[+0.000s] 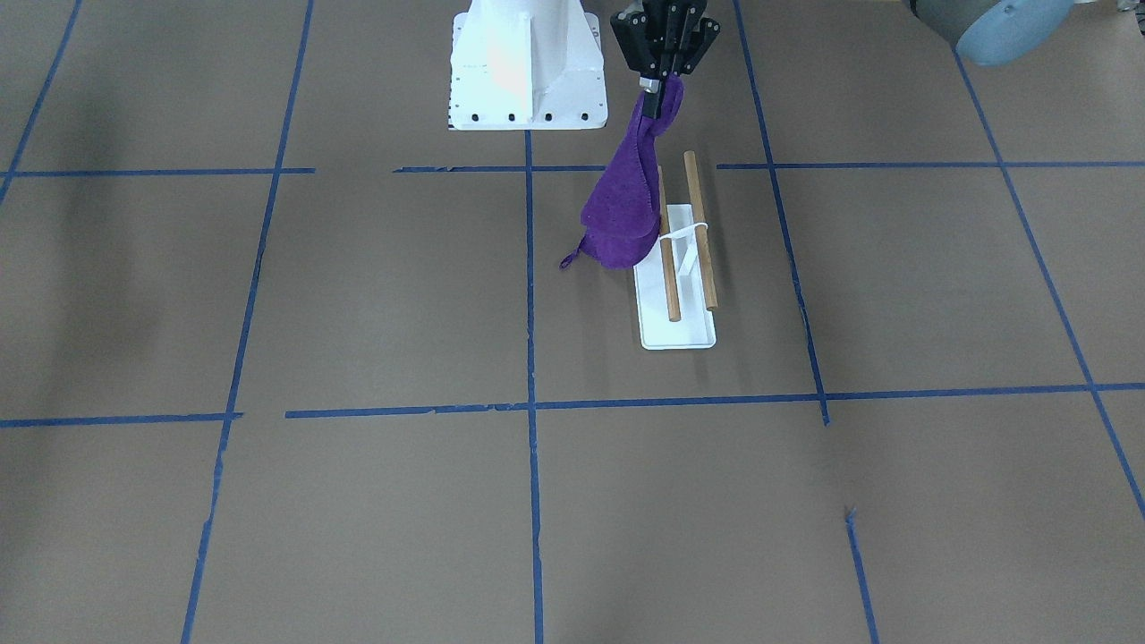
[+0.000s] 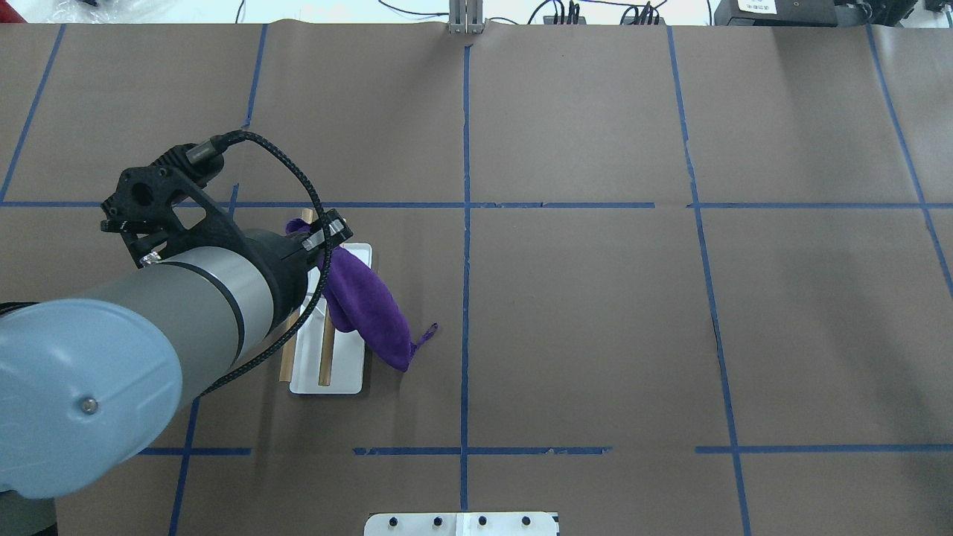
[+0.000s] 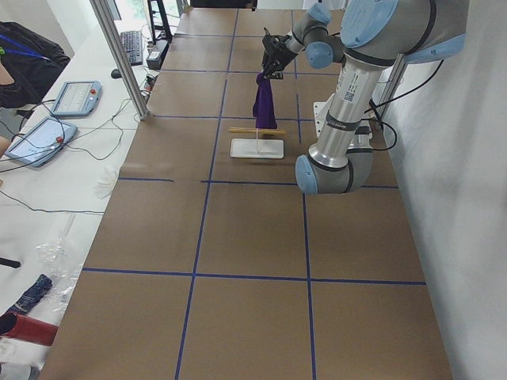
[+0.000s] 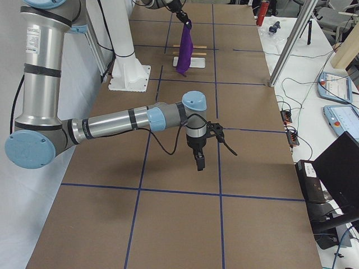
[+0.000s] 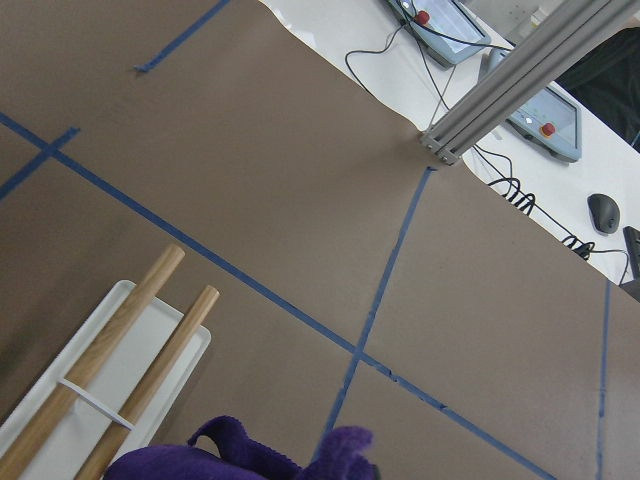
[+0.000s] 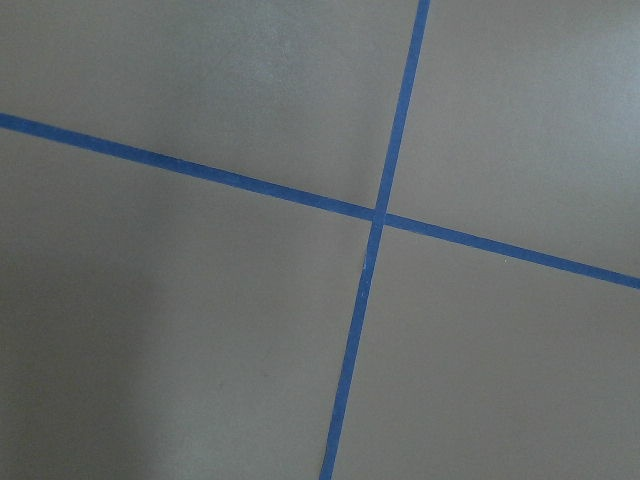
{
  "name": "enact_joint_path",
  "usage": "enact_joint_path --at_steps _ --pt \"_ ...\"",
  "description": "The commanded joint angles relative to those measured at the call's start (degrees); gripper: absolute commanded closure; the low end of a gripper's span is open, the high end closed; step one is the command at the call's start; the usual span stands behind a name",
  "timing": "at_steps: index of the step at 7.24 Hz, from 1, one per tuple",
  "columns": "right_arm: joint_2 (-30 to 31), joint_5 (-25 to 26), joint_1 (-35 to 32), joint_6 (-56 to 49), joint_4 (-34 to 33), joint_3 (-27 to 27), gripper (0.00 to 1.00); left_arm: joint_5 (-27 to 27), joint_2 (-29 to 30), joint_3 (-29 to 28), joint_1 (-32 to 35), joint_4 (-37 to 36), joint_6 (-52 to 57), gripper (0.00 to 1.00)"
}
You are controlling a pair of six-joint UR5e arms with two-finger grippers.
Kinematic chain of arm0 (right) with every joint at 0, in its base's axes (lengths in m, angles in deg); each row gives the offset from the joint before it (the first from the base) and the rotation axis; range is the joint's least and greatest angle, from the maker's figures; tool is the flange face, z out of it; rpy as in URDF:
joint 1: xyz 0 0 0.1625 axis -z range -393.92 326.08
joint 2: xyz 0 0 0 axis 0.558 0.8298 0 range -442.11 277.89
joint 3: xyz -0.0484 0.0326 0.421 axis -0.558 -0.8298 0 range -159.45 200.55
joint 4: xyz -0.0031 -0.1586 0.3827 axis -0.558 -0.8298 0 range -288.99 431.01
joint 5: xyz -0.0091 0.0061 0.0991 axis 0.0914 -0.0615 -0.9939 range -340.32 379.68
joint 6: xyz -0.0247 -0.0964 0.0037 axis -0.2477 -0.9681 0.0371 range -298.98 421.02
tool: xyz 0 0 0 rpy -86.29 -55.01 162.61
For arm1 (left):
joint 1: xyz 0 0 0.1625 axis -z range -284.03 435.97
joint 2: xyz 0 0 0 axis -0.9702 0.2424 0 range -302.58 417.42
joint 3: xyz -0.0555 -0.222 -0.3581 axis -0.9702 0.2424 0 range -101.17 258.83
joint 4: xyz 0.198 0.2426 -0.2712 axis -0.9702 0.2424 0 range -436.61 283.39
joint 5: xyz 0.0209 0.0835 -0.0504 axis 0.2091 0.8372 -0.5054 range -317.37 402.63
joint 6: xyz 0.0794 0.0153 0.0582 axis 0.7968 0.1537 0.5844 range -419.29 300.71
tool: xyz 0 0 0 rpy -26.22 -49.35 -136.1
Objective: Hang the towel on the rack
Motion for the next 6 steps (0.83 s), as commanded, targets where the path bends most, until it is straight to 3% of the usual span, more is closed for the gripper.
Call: enact_joint_path --at_steps 1,4,6 --pt "-0.02 -0.99 -1.03 0.99 0.27 0.09 0.0 0.64 -3.72 0.18 2.81 -5.03 -0.09 1.0" --pt "-0.54 -4.43 -1.56 1.25 0.45 0.09 0.0 3.79 -13.3 -0.87 4.67 -5.41 -0.26 1.0" --pt "-0.9 -4.43 -1.48 1.95 0.36 0.0 0.0 5.12 -14.21 -9.0 3.36 -5.24 -0.88 1.0"
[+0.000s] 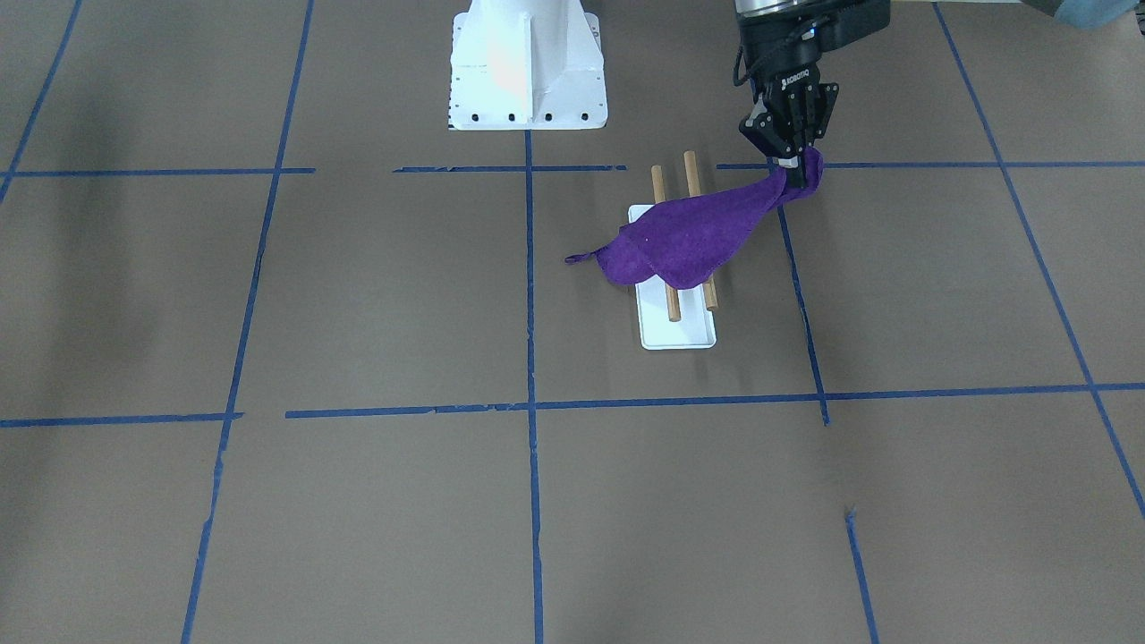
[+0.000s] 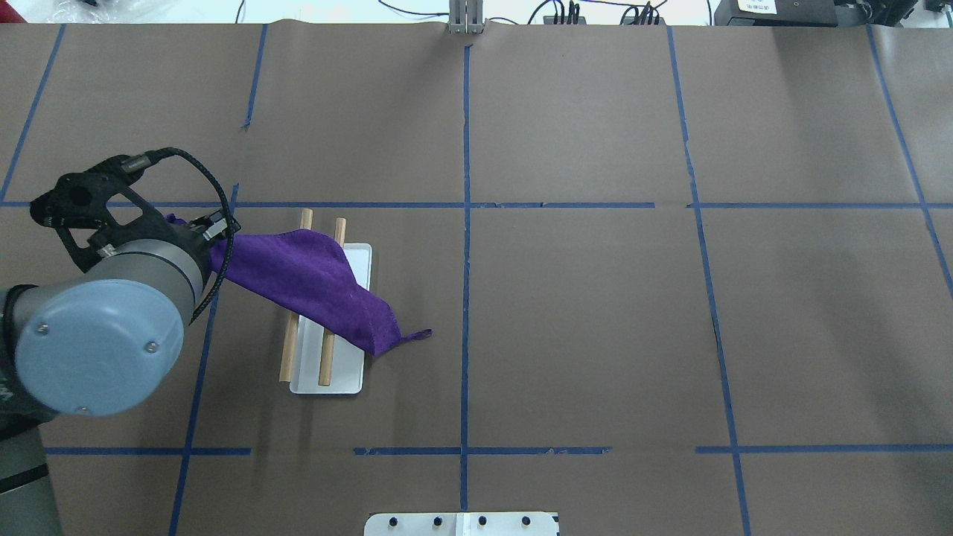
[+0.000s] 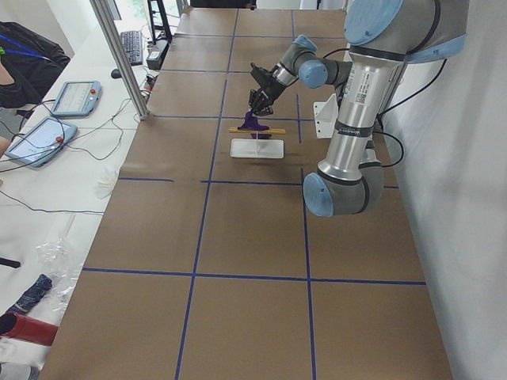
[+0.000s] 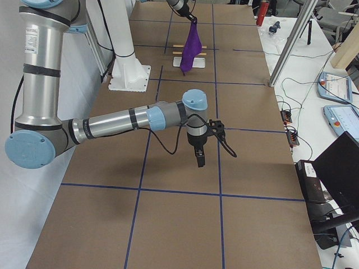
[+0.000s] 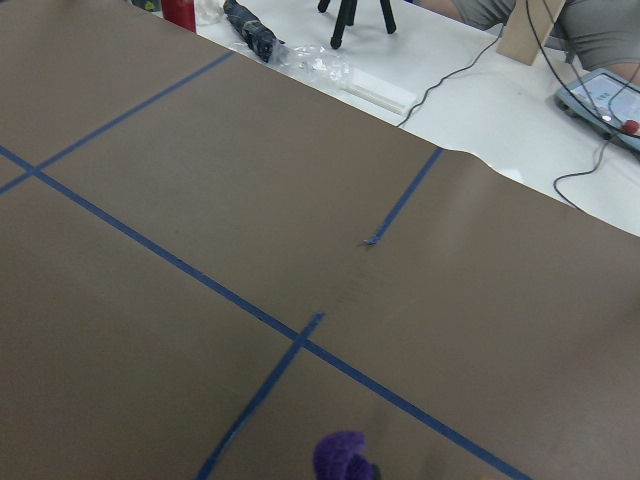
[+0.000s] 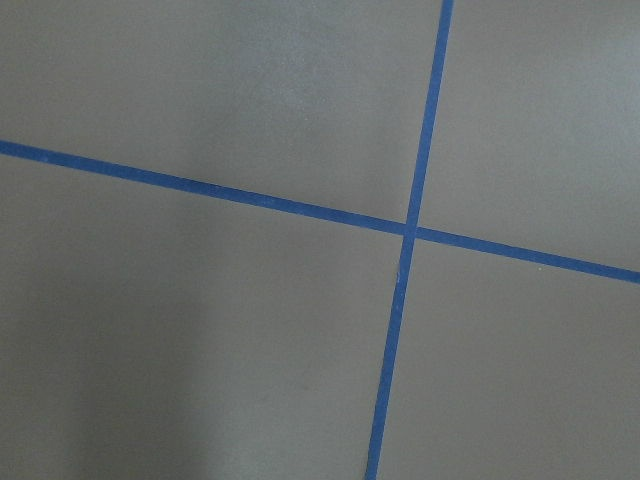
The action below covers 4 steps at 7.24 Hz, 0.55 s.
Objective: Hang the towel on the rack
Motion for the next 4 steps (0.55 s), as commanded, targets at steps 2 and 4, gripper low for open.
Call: enact_joint_path --at_steps 2,4 --pt "-0.77 -0.99 -0.05 2.56 -0.07 0.01 0.0 1.03 -0.99 -9.67 -1.67 0.16 0.24 0.01" --pt "-0.86 -2.31 -0.4 2.47 0.02 0.19 0.0 0.86 -2.39 -8.98 -1.06 0.51 4.25 0.0"
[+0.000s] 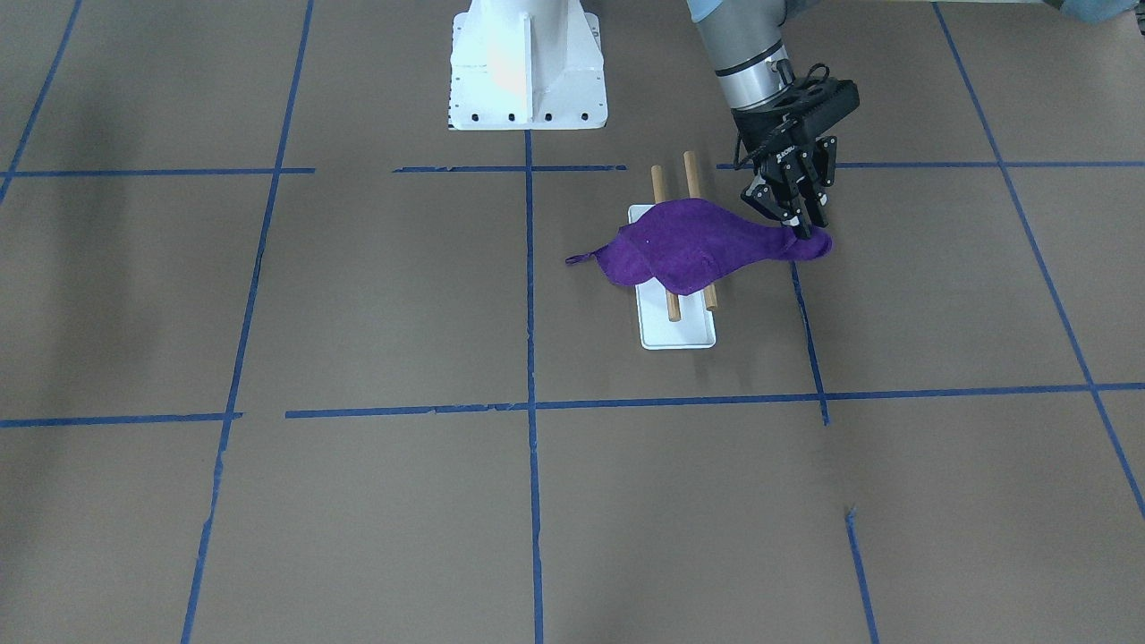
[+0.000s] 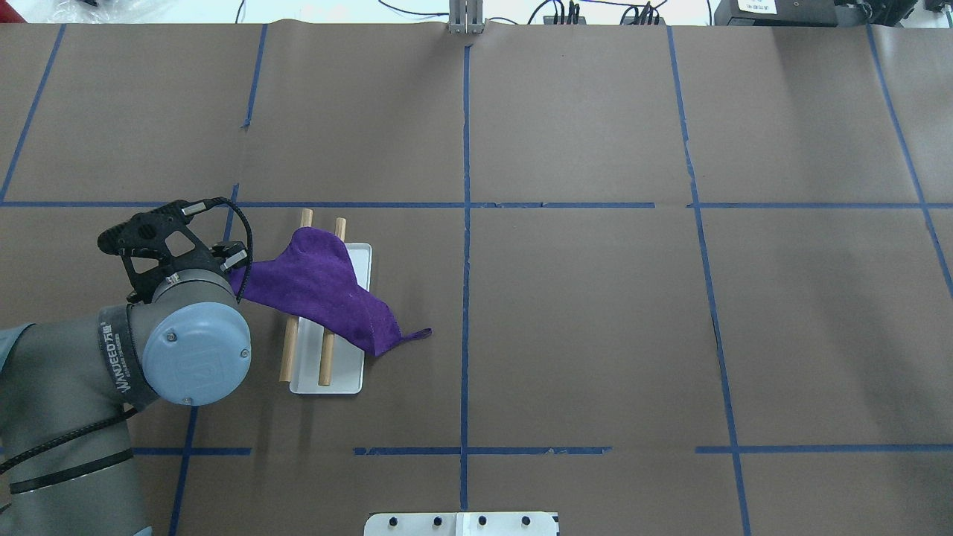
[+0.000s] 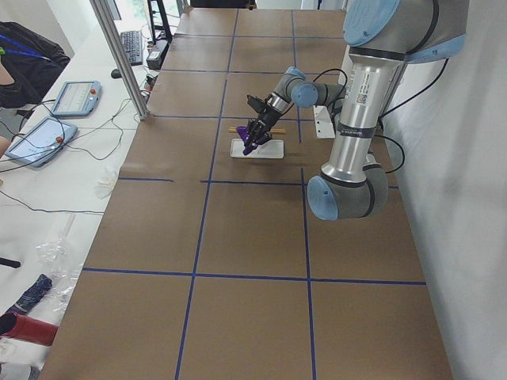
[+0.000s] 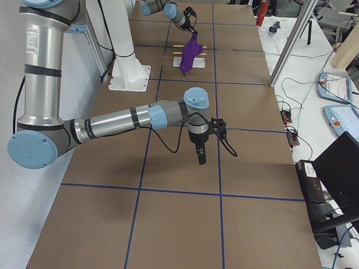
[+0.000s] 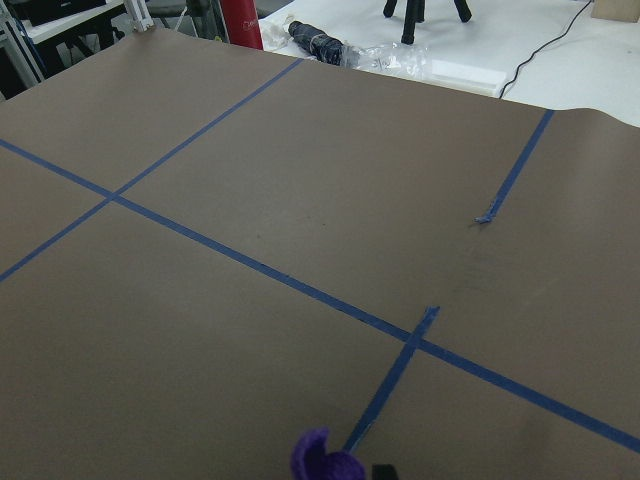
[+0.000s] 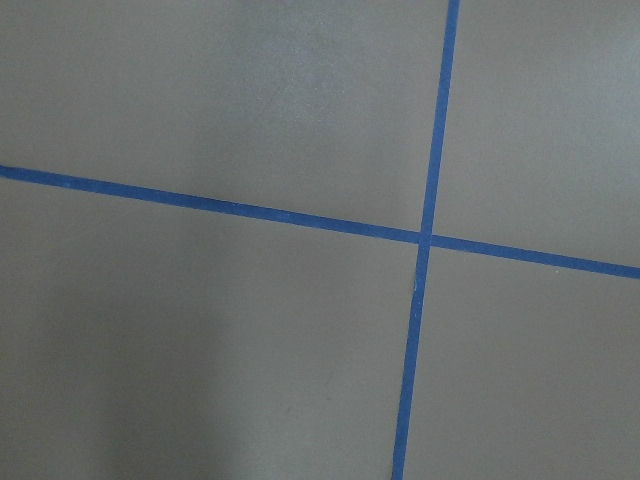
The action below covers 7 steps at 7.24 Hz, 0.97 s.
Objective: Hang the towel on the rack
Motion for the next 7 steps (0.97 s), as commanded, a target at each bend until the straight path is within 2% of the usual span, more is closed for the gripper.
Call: enact_joint_path --at_steps 1,3,4,6,7 --pt "-0.06 -0.51 -0.16 -0.05 0.16 0.14 0.0 -0.2 -1.03 1.85 0.61 0.29 6.54 0.0" --pt "0.02 -0.33 -0.24 -0.75 1.11 -0.39 0.0 -0.82 -2.27 5.55 2.26 1.51 19.34 0.0" --pt "0.02 -0.24 -0.25 -0.84 1.73 -0.56 0.0 -0.91 -2.01 5.56 5.76 1.69 23.67 0.0" --pt "0.11 -0.33 -0.25 -0.93 1.65 -0.57 0.0 -12.09 -2.0 4.6 15.06 6.5 45.57 0.0" --pt "0.2 -0.94 -0.25 -0.58 1.39 -0.91 0.0 -12.85 -2.0 3.29 18.24 7.75 52.56 0.0"
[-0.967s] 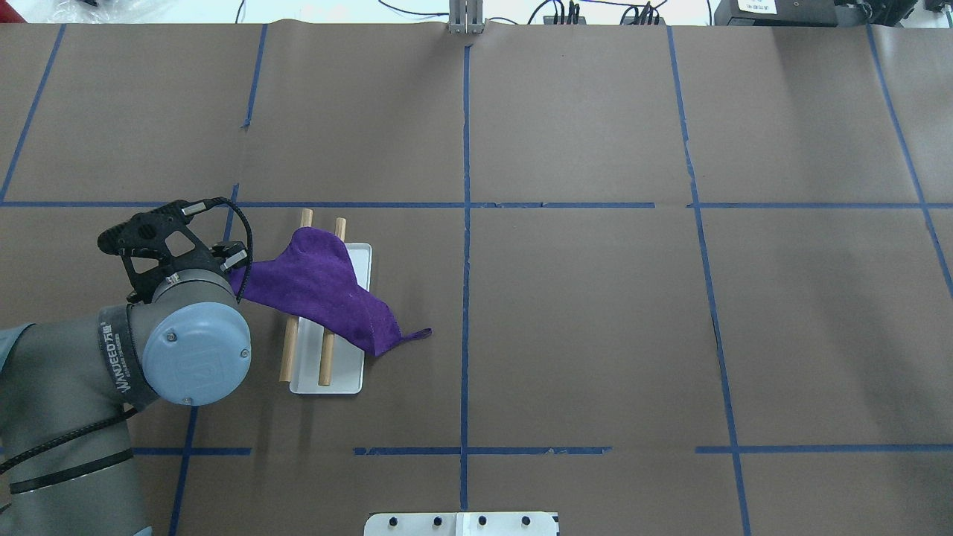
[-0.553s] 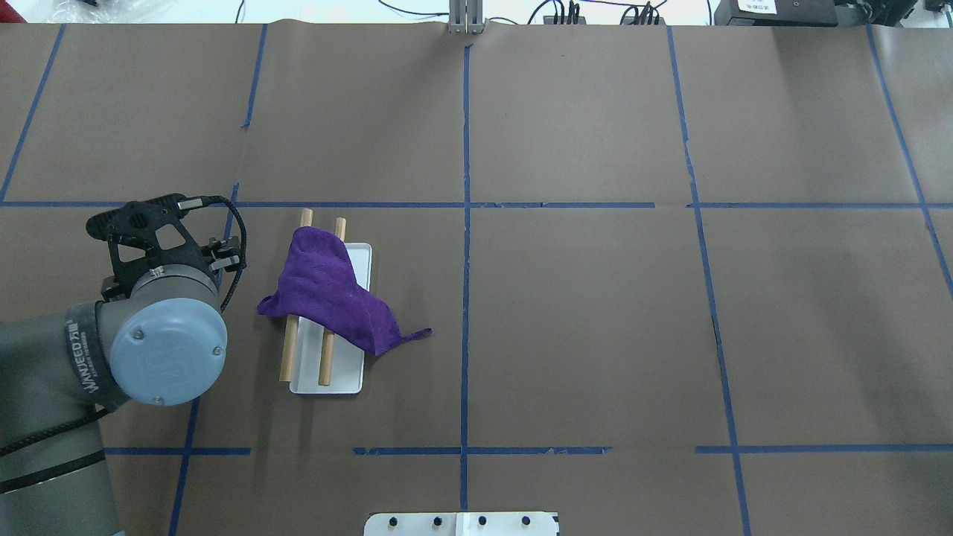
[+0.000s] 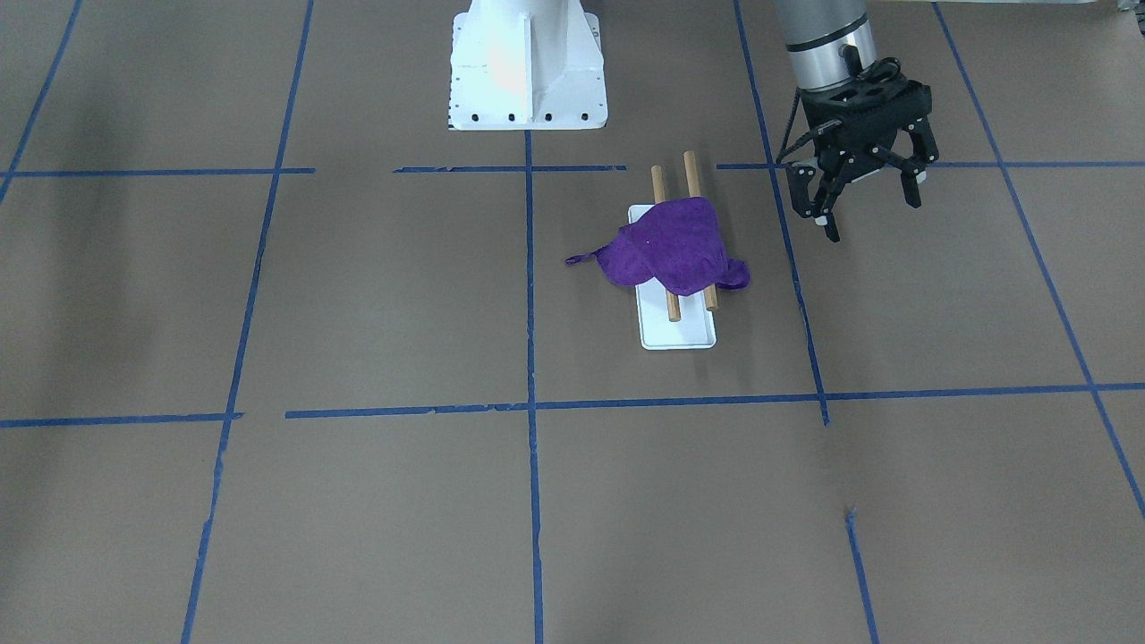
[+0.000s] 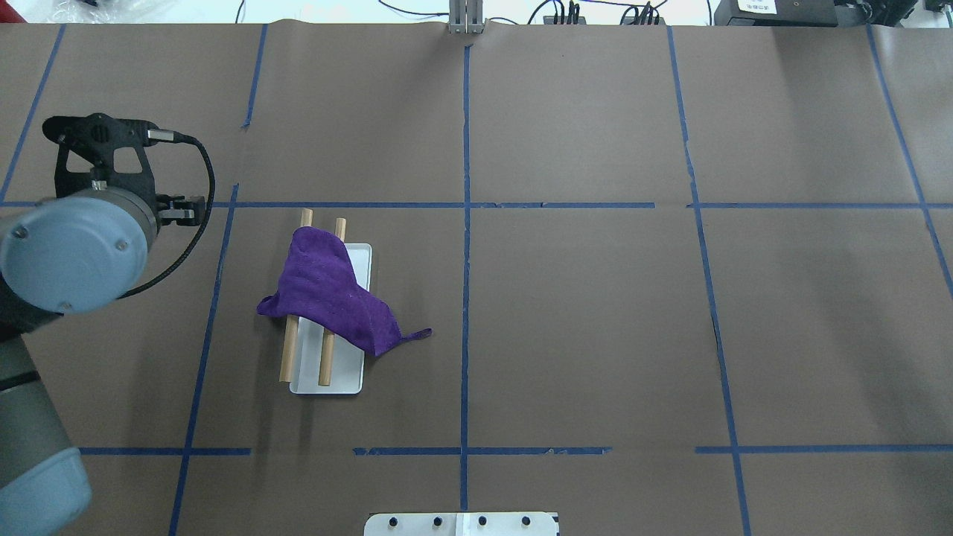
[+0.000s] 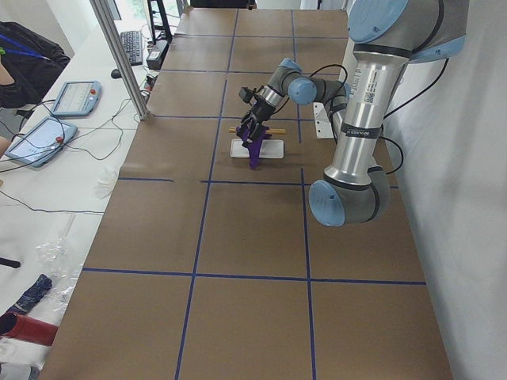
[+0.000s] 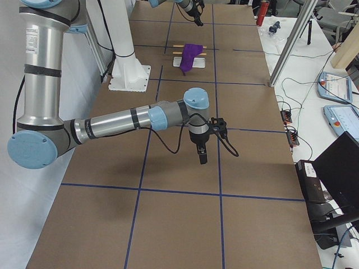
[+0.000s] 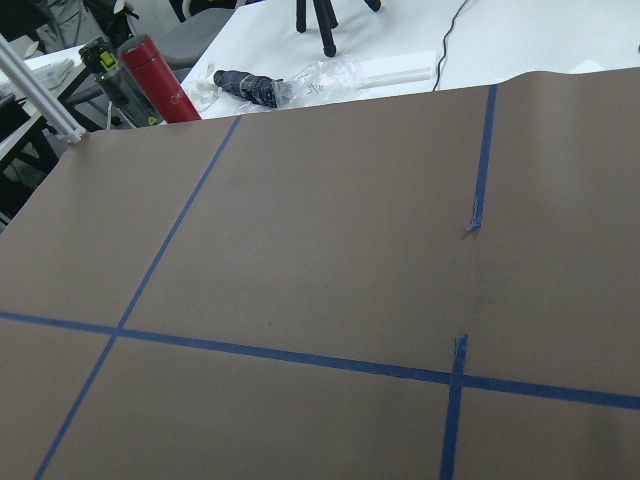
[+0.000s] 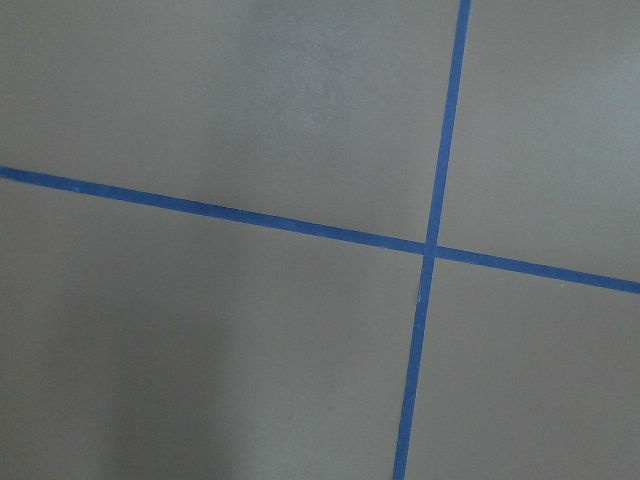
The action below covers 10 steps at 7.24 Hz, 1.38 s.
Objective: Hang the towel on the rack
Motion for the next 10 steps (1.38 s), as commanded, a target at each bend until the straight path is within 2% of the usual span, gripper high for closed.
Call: enact_joint_path --at_steps 1,3,4,6,7,8,9,10 --pt "0.18 -0.56 0.0 0.35 -0.28 -0.56 0.0 -5.81 -0.02 -2.18 8.57 2.48 17.84 0.0" --pt "0.35 -3.0 0.0 0.61 -0.2 -0.91 0.0 -20.96 -0.19 -4.63 20.23 4.85 36.79 0.0" --pt "0.35 -3.46 0.0 0.79 -0.2 -1.0 0.0 -26.26 -0.19 -7.44 25.08 5.81 42.29 0.0" --pt "0.35 -3.46 0.0 0.88 -0.2 -1.17 0.0 -40.13 -0.28 -16.21 36.07 9.94 56.32 0.0" --pt "0.27 -3.99 -0.79 0.88 -0.2 -2.04 0.0 -41.59 -0.46 -20.17 40.38 10.04 60.84 0.0" --pt "0.0 -7.3 -2.71 0.79 -0.28 -3.88 0.0 -42.04 -2.11 -22.99 43.73 10.13 62.63 0.0" --pt "-0.17 -11.33 -5.16 0.09 -0.11 -7.03 0.0 -46.4 -3.69 -25.37 46.72 10.13 64.65 0.0" --pt "-0.26 -11.81 -6.67 -0.79 -0.02 -8.8 0.0 -50.27 -5.8 -28.35 50.06 10.22 70.93 0.0"
